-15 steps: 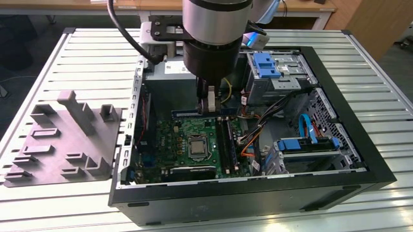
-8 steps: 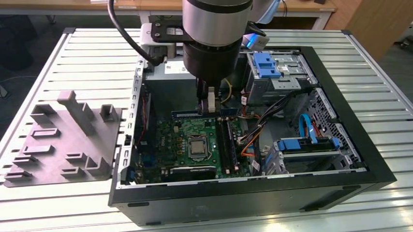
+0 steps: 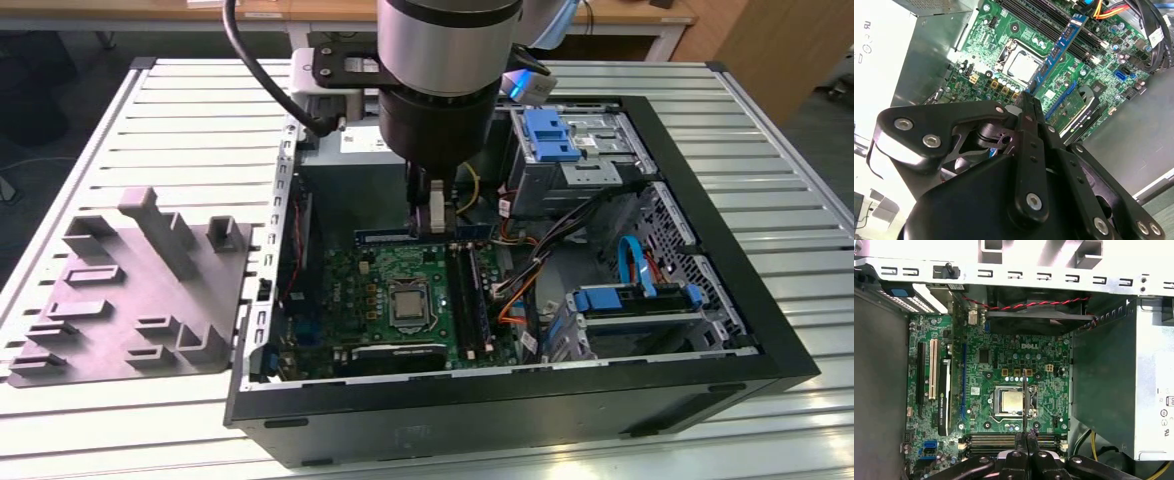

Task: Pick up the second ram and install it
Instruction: 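Insert the second ram into the second slot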

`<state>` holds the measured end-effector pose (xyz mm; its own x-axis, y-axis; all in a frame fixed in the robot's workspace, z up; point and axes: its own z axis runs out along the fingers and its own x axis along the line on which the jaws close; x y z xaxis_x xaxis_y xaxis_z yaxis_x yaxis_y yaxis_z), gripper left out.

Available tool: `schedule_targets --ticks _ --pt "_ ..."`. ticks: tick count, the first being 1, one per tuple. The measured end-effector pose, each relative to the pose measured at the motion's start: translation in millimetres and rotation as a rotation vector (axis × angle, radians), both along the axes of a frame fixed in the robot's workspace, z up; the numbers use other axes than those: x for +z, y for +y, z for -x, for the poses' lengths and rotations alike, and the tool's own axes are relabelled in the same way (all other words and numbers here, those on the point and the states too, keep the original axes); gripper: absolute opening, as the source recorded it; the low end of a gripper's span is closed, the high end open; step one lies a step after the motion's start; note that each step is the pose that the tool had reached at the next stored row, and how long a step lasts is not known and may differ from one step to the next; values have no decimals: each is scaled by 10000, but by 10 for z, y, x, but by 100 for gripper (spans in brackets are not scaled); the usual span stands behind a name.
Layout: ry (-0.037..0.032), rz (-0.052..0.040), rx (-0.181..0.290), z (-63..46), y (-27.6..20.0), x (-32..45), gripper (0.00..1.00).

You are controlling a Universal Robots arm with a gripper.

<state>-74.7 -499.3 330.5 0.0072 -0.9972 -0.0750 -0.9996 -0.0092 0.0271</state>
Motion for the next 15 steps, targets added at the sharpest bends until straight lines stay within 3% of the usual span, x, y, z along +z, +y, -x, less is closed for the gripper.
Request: schedule_targets --ticks 15 --pt "0 1 -2608 0 0 -20 11"
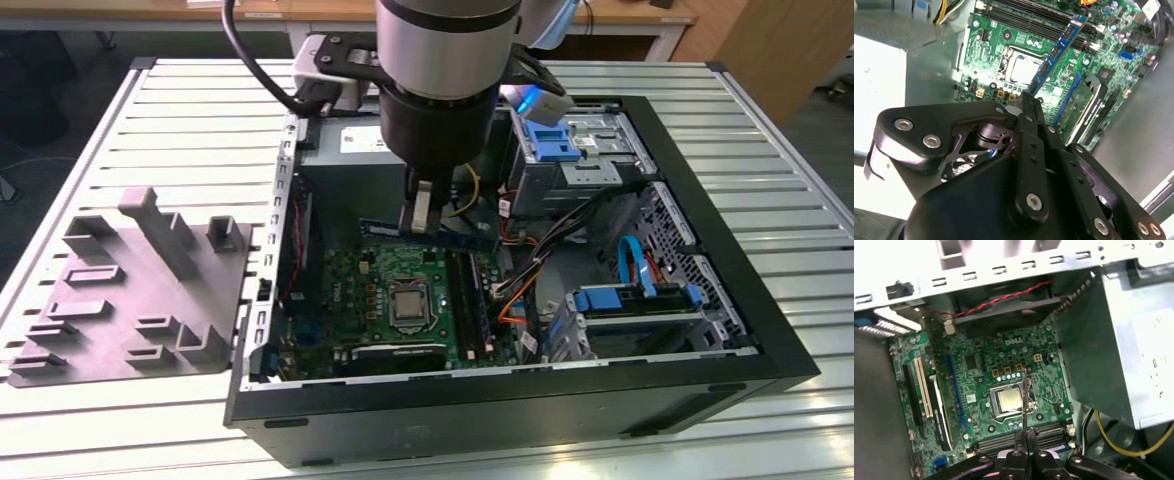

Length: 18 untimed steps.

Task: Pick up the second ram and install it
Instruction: 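Insert the second ram into the second slot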

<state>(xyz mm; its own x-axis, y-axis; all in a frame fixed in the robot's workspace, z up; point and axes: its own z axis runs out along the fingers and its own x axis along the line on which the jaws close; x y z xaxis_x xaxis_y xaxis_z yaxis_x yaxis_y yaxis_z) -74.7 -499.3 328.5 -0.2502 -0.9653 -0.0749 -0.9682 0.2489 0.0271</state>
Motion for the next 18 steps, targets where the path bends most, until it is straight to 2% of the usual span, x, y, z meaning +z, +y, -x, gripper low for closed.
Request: schedule_targets --ticks 18 --pt "-1 -2 -3281 0 0 -31 11"
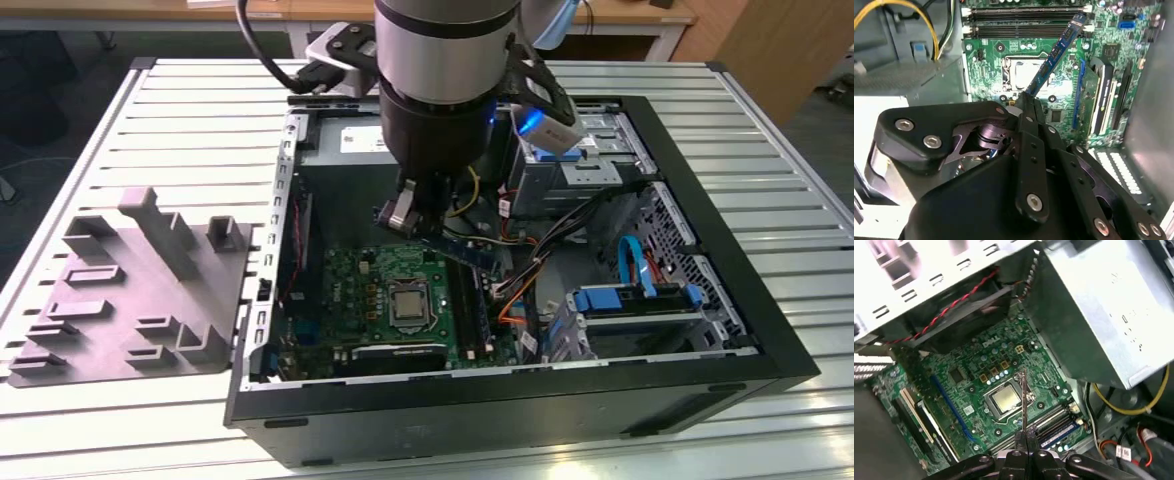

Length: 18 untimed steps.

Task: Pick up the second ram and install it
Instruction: 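Insert the second ram into the second slot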

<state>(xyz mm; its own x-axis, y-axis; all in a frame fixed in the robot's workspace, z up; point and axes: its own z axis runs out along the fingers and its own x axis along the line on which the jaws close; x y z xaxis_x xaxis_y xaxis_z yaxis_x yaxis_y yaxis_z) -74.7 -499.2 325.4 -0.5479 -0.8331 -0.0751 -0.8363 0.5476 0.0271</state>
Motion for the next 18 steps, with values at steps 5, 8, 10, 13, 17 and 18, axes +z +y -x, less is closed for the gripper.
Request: schedule_targets --ticks 5,8,10,13,17,18 --pt "0 0 -899 0 0 -8 11" --pt "0 1 -1448 0 0 -13 11" --pt "0 1 -1814 0 0 -16 11" --pt "0 1 -2365 0 0 -21 11" --pt "1 0 -3083 0 0 -26 11" --pt "1 0 -3265 0 0 -28 11"
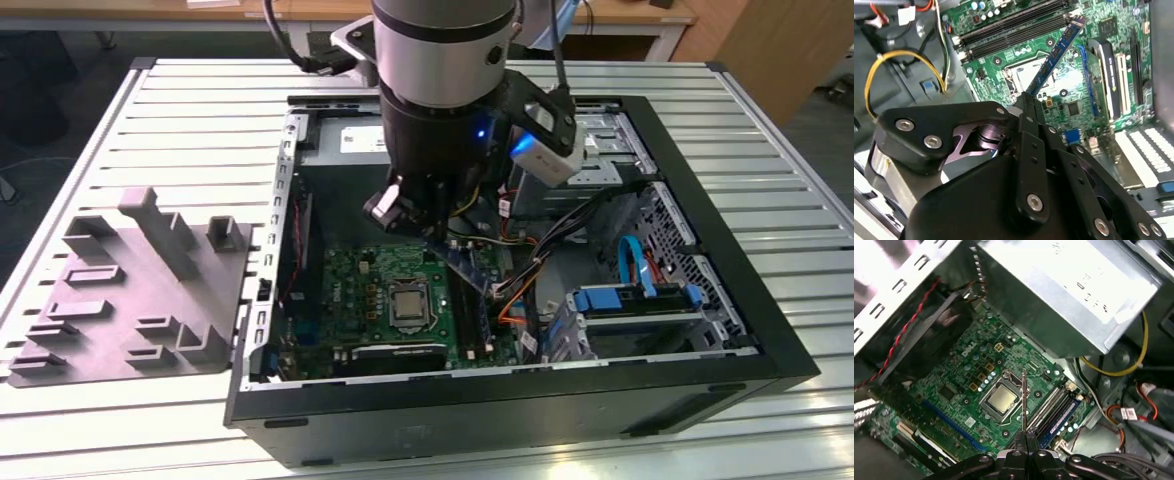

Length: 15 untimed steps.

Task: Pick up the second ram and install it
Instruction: 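Insert the second ram into the second slot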

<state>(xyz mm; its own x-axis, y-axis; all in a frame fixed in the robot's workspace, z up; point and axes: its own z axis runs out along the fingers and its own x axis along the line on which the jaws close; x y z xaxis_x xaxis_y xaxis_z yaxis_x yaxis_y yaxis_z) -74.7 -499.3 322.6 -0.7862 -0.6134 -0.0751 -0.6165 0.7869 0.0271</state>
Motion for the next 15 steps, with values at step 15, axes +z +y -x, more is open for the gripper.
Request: schedule_targets --ticks 15 --pt "0 0 -2741 0 0 -21 11"
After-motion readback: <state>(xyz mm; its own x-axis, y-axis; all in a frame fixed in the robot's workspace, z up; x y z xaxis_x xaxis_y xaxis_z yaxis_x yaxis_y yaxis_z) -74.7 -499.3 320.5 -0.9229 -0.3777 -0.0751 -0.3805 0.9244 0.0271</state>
